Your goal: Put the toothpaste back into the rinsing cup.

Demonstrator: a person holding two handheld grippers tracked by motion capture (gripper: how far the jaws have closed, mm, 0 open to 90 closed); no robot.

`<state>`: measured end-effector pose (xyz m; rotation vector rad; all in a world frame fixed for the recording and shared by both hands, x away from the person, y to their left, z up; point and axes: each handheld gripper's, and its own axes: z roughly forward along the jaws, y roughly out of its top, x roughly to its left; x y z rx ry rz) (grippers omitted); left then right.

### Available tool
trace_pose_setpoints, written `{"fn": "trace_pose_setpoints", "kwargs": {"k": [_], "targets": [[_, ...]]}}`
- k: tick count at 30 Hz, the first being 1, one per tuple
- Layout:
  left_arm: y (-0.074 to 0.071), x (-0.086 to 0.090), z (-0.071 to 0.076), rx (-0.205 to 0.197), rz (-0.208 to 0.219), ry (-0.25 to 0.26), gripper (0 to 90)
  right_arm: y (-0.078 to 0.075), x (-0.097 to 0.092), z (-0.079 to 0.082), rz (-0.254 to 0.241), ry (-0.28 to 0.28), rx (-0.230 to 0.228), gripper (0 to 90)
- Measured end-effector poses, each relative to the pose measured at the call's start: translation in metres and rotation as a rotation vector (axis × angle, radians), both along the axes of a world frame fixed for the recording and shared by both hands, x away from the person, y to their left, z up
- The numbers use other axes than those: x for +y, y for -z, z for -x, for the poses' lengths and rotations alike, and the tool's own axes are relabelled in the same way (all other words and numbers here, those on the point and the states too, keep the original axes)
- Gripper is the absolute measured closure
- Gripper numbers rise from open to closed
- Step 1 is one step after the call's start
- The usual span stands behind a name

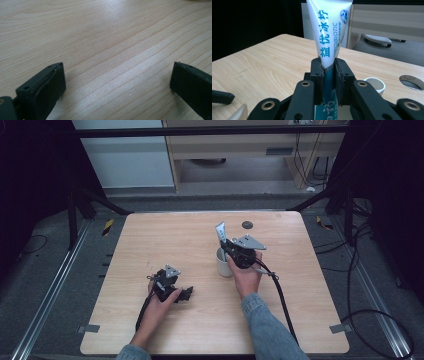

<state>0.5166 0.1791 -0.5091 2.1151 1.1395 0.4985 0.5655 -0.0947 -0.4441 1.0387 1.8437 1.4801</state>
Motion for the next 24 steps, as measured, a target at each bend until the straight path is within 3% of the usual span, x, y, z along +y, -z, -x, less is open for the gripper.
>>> {"fn": "trace_pose_setpoints", "kwargs": {"k": [24], "targets": [[0.0,0.0,0.0,0.0,0.0,0.0,0.0,0.0009,-0.0046,0.0017,0.005,-0.007,0.014,77.9]]}}
